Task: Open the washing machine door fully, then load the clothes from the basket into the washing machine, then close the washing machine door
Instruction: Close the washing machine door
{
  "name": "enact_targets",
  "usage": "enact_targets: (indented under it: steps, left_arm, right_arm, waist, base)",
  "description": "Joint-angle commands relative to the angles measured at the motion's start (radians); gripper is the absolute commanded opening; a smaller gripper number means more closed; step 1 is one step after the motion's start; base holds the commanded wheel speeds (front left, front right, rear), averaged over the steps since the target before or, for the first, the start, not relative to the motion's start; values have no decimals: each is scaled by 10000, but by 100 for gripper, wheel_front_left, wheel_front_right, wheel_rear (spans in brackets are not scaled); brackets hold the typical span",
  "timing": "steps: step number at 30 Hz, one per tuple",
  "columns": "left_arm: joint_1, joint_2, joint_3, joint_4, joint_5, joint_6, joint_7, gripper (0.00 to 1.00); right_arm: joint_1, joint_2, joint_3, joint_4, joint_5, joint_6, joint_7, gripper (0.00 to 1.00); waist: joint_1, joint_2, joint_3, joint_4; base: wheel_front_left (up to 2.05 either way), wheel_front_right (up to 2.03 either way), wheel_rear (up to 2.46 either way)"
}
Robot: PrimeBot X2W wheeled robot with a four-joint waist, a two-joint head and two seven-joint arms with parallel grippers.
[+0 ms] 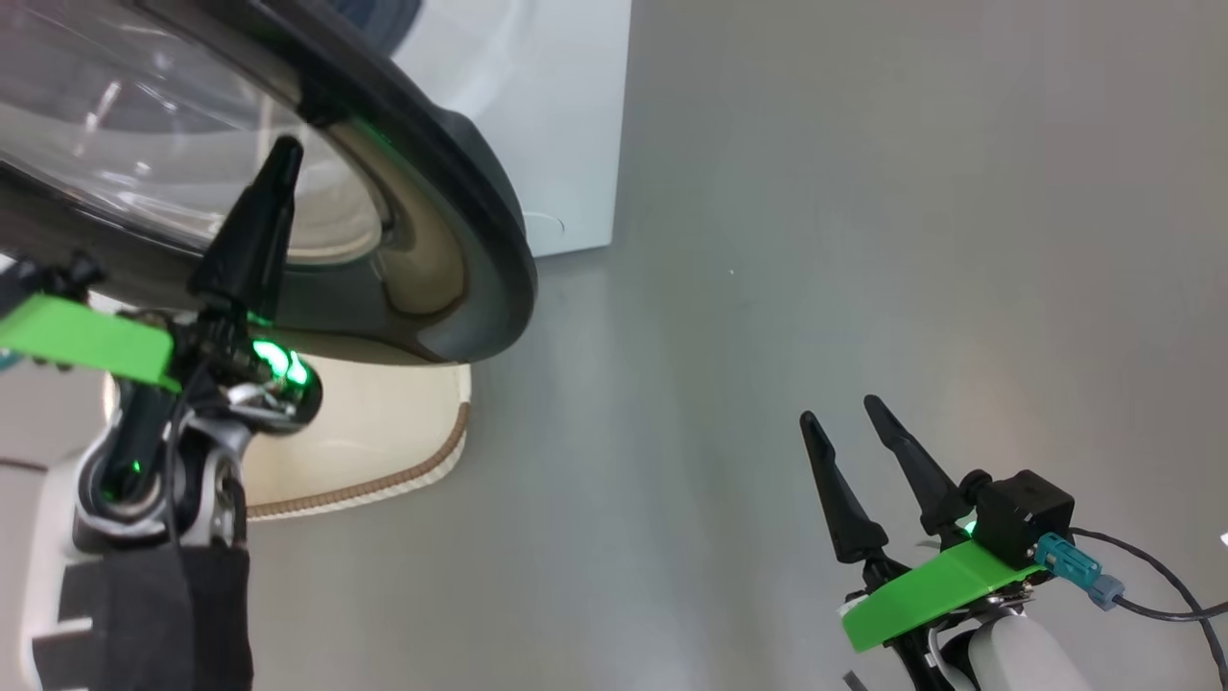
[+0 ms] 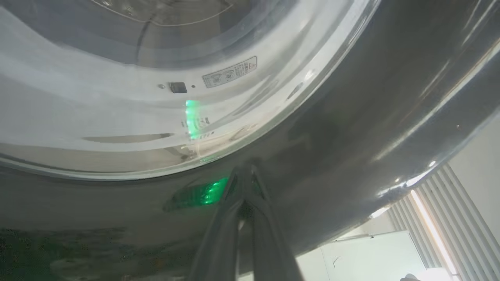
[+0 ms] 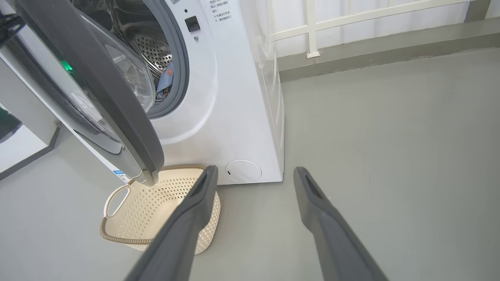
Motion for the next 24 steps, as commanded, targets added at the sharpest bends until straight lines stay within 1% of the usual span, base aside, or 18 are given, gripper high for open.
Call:
enact_targets:
  steps: [1,13,16,24]
  left_arm:
    - [286,245,324,-278,69,-70,-125,0]
    - [1743,245,492,-376,429,-71,-1075,0]
    - [2044,245,608,-460,569,-71,-1324,0]
    - [2862,244,724,-870,954,-71,-1593,0]
  right_arm:
    - [-100,73,183,-164,-12,27,-57,100]
    - [253,73,180,-9,-105,27,-57,100]
    - [339,73,168,12,-108,27,-57,100]
    - [548,74,85,-33,-115,27,-57,100]
  waist:
    - [0,-1,-295,193]
    - [0,-1,-1381,787]
    - [0,-1,-1579,869]
    - [0,-1,-2003,964]
  base:
    - [0,0,0]
    - [0,0,0]
    - [0,0,0]
    - [0,0,0]
